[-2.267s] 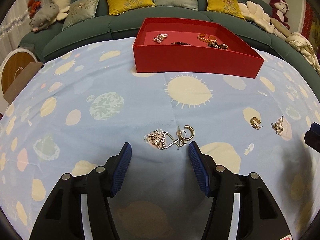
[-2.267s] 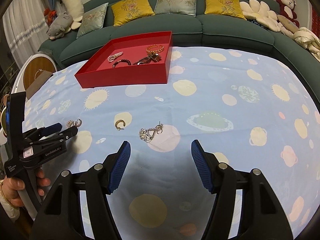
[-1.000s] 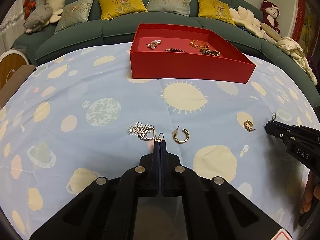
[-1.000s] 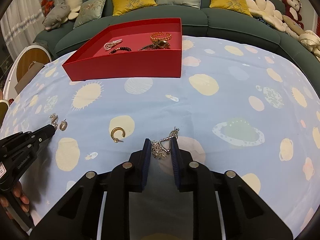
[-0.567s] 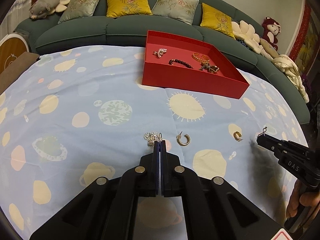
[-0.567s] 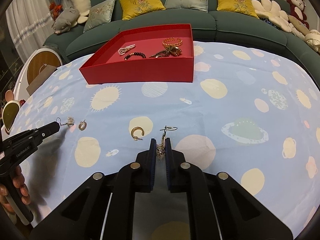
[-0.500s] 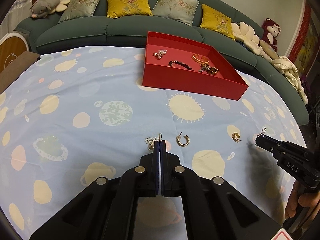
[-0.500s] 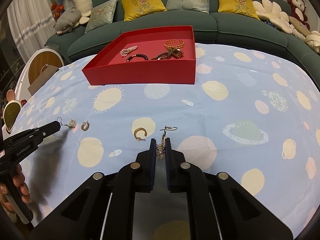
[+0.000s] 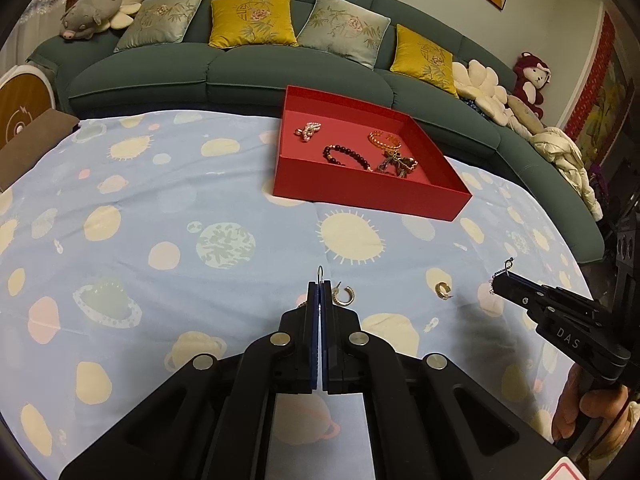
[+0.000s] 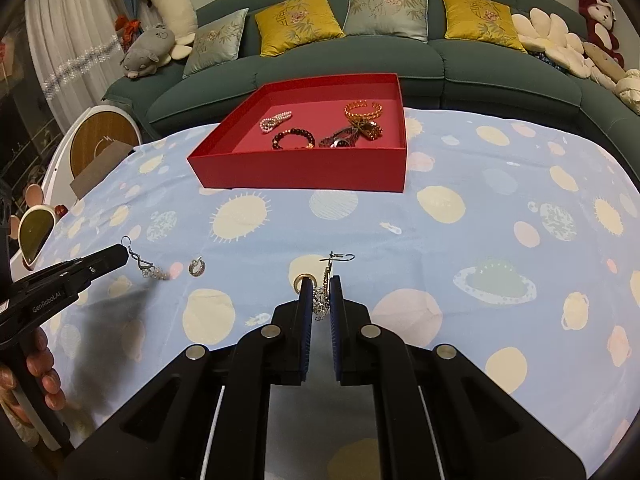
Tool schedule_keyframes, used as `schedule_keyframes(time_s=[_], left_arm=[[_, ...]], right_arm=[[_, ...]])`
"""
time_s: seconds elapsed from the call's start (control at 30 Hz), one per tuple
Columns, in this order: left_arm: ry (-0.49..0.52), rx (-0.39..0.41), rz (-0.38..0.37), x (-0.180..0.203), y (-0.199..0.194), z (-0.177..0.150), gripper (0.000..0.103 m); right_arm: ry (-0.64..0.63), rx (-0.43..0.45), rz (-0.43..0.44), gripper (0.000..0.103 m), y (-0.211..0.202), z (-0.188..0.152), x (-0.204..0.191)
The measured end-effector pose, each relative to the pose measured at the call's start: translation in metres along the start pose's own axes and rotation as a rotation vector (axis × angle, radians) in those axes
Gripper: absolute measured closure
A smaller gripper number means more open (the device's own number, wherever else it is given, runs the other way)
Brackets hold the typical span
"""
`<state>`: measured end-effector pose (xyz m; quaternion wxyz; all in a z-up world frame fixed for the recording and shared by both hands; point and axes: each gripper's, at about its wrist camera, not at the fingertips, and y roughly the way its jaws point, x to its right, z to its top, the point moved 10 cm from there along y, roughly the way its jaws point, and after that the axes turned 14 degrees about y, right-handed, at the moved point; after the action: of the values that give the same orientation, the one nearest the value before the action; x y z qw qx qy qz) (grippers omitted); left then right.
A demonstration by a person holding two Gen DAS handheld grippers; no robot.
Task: Organize jewelry
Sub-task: 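Carry the necklace with the right tool while the left tool carries the earring to the red box, then open the right tool over the red box while the left tool releases the earring there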
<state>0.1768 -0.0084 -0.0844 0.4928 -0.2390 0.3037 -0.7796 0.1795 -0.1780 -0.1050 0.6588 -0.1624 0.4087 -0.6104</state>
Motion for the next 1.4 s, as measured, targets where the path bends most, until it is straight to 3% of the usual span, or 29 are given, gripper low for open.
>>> schedule_keyframes(time_s=[0.27,0.47,0.73,1.03,1.4], left_arm=[[-0.008,0.09,-0.013,0.0,-0.03,0.033,0.103],[-0.037,0.17,0.009,-0.014,-0.057,0.061,0.103],[0.008,0.218,0.051,-0.017,-0.073,0.096,0.103],[0.081,0.198,0.11,-0.009,-0.048,0.14,0.103],[0.123,0.124,0.159,-0.005,0.007,0.157,0.103]], right_arm=[[0.006,0.062,0.041,0.095,-0.02,0.024,-0.011],[0.021,0.108,0.057,0.095,-0.034,0.041,-0.015],[0.03,0.149,0.083,0.095,-0.046,0.066,-0.025],[0.039,0.218,0.092,0.095,-0.049,0.119,-0.03],[0.039,0.232,0.091,0.095,-0.027,0.159,-0.027]])
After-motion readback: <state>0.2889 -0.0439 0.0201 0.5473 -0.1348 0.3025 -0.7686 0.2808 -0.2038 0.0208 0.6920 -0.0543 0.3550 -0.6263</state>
